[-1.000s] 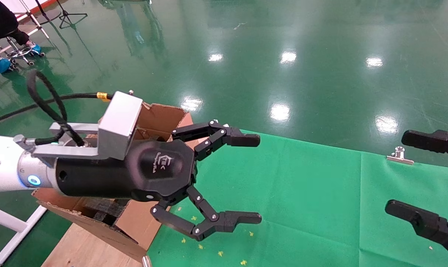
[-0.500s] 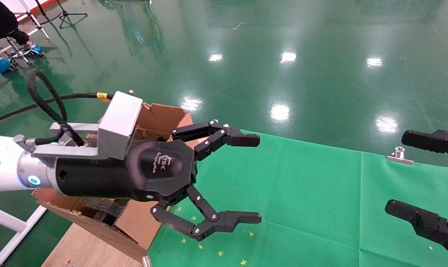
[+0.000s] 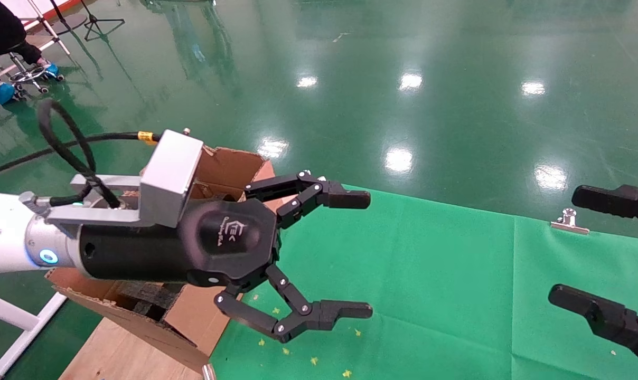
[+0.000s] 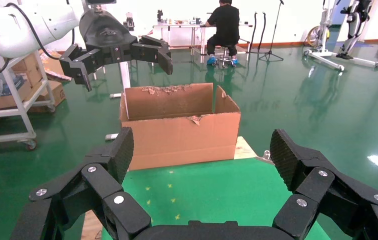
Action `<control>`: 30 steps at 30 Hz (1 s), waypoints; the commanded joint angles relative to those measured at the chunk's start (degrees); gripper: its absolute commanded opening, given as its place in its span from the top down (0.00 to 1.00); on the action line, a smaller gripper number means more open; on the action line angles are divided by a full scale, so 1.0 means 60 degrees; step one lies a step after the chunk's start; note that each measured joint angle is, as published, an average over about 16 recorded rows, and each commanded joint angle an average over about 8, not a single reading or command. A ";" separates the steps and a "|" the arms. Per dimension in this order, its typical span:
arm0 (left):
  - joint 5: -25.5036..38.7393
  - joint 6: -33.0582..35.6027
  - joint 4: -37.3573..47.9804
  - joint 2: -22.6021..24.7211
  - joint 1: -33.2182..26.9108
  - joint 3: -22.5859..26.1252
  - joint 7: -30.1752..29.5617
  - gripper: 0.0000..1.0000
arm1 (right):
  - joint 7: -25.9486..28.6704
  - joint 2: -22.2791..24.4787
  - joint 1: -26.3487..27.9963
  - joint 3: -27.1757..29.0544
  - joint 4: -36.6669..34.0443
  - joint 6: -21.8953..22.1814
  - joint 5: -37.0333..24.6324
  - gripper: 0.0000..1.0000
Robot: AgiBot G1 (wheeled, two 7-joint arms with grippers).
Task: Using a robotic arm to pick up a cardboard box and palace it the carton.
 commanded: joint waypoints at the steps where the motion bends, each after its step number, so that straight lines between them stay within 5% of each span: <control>1: 0.0000 0.0000 0.0000 0.0000 0.0000 0.0000 0.0000 0.00 | 0.0000 0.0000 0.0000 0.0000 0.0000 0.0000 0.0000 0.00; 30: -0.0002 0.0000 0.0000 0.0000 0.0000 0.0000 0.0000 0.00 | 0.0000 0.0000 0.0000 0.0000 0.0000 0.0000 0.0000 0.00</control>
